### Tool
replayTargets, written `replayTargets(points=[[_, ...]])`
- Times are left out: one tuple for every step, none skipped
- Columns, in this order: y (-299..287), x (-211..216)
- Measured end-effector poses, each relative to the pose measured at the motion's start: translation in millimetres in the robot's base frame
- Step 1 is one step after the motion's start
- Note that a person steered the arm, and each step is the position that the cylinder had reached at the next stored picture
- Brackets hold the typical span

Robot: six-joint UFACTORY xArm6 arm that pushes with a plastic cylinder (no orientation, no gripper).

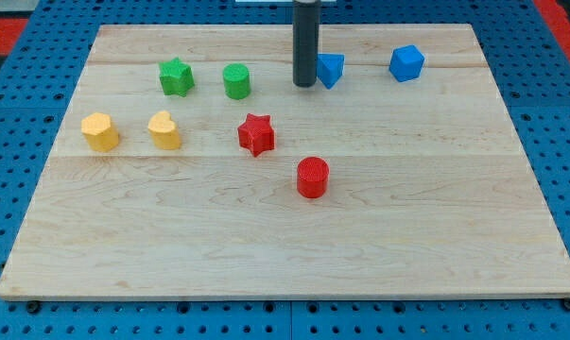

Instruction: Slightly push the green circle to the left side of the blue triangle

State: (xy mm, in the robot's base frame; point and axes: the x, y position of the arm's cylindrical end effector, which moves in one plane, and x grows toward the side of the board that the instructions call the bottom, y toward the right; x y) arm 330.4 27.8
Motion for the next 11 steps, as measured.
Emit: replayTargets(points=[[1,38],[-9,56],[-68,52],[-111,35],[-140,29],[-147,22],[-145,9],[-117,-3],[-90,-12],[-106,5],[-88,28]])
